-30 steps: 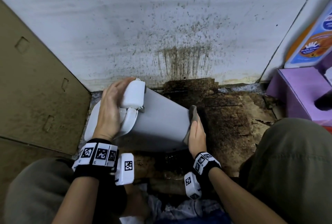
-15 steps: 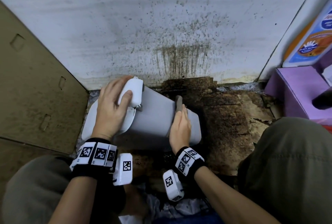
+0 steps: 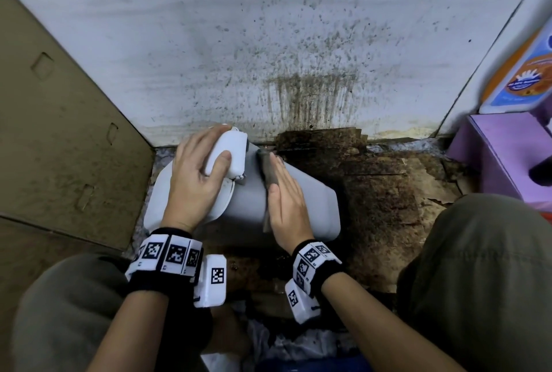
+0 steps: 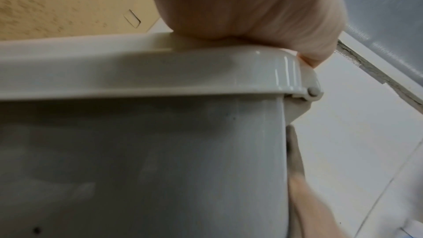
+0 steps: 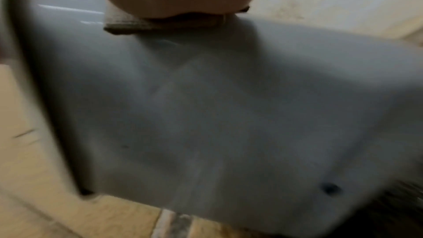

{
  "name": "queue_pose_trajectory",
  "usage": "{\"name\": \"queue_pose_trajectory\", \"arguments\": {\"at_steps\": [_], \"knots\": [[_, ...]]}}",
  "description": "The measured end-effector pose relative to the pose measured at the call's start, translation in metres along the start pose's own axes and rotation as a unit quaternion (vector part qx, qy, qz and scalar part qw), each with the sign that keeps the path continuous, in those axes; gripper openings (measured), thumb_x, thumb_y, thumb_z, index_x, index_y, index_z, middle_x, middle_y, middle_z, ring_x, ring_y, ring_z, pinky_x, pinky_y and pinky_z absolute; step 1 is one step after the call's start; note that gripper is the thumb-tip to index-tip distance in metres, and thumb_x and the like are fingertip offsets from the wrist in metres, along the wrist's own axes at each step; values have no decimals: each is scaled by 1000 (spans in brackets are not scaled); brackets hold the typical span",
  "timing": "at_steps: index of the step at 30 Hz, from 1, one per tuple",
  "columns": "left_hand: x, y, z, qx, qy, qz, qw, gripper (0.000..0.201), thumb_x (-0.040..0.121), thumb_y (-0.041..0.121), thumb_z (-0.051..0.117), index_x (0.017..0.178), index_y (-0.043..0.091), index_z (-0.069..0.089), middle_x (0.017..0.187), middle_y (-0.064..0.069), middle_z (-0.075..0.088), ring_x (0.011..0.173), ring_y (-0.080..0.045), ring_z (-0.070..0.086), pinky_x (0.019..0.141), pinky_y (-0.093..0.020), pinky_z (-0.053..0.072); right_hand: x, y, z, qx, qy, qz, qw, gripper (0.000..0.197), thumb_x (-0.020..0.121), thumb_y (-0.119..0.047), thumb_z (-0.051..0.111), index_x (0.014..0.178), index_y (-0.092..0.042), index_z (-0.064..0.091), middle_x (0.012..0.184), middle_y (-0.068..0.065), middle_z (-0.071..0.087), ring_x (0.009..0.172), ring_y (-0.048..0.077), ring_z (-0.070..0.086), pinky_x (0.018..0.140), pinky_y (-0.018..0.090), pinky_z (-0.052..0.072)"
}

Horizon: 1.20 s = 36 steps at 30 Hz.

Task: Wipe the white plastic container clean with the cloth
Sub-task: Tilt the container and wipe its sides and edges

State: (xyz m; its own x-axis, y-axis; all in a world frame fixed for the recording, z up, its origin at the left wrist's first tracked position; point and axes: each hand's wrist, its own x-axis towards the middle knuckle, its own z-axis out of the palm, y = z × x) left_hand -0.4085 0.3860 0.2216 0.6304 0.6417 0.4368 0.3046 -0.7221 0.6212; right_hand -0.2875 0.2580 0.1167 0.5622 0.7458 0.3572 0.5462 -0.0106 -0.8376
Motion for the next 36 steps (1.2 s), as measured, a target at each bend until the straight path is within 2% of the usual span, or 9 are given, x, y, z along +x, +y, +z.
{"name": "queue_pose_trajectory", "arguments": {"at_steps": [3,7,11,14,24,27,31,34,36], "knots": [[0,0,-1,-6,6,-1,1000,47,99,37,46,138,17,60,139,4,59,130,-16,48,111,-21,31,-12,34,-8,17,22,51,998,50,106,-18,28,156,-13,34,162,-1,34,150,7,29,123,33,25],[0,1,0,-8,6,-3,1000,47,98,38,46,138,17,60,139,4,60,130,-14,48,111,-23,32,-34,69,-22,43,54,180,981,47,110,-20,27,156,-21,35,160,-6,36,148,3,31,123,32,23],[1,2,3,-8,5,1,1000,46,98,37,46,137,17,61,138,3,60,130,-16,49,111,-25,32,-45,92,-33,38,96,306,947,48,110,-26,28,156,-17,33,161,3,37,149,19,33,123,33,23],[1,1,2,-7,8,-3,1000,46,98,37,46,136,18,62,138,3,60,130,-20,50,111,-26,33,-42,91,-32,51,110,340,933,49,110,-28,26,157,-15,32,162,4,34,150,20,30,124,35,20],[-1,1,1,-3,15,-12,1000,47,97,37,45,137,18,61,137,5,60,130,-19,49,110,-21,31,-19,56,-9,28,130,311,941,47,110,-25,25,154,-13,36,162,1,33,151,12,24,124,24,11],[0,0,3,2,17,-11,1000,47,97,37,45,137,18,61,137,3,60,129,-21,50,110,-23,31,-6,20,4,59,122,267,954,47,110,-26,28,154,-14,36,161,-2,35,151,11,27,125,28,16],[1,0,4,5,17,-11,1000,48,97,38,45,138,17,61,138,1,61,130,-22,50,109,-25,33,9,-32,16,95,79,178,976,48,109,-30,27,154,-19,37,159,-12,33,151,3,23,124,23,14],[0,-1,3,5,17,-13,1000,48,97,37,45,138,16,61,138,1,61,131,-21,49,110,-21,31,12,-52,17,121,34,116,985,49,109,-29,28,155,-17,34,163,-7,31,152,2,19,125,26,14],[-1,0,2,2,18,-13,1000,49,98,37,45,138,16,60,138,1,60,131,-20,49,110,-18,30,8,-49,13,76,6,69,995,51,109,-30,28,158,-15,29,165,-4,27,153,3,15,126,32,15]]}}
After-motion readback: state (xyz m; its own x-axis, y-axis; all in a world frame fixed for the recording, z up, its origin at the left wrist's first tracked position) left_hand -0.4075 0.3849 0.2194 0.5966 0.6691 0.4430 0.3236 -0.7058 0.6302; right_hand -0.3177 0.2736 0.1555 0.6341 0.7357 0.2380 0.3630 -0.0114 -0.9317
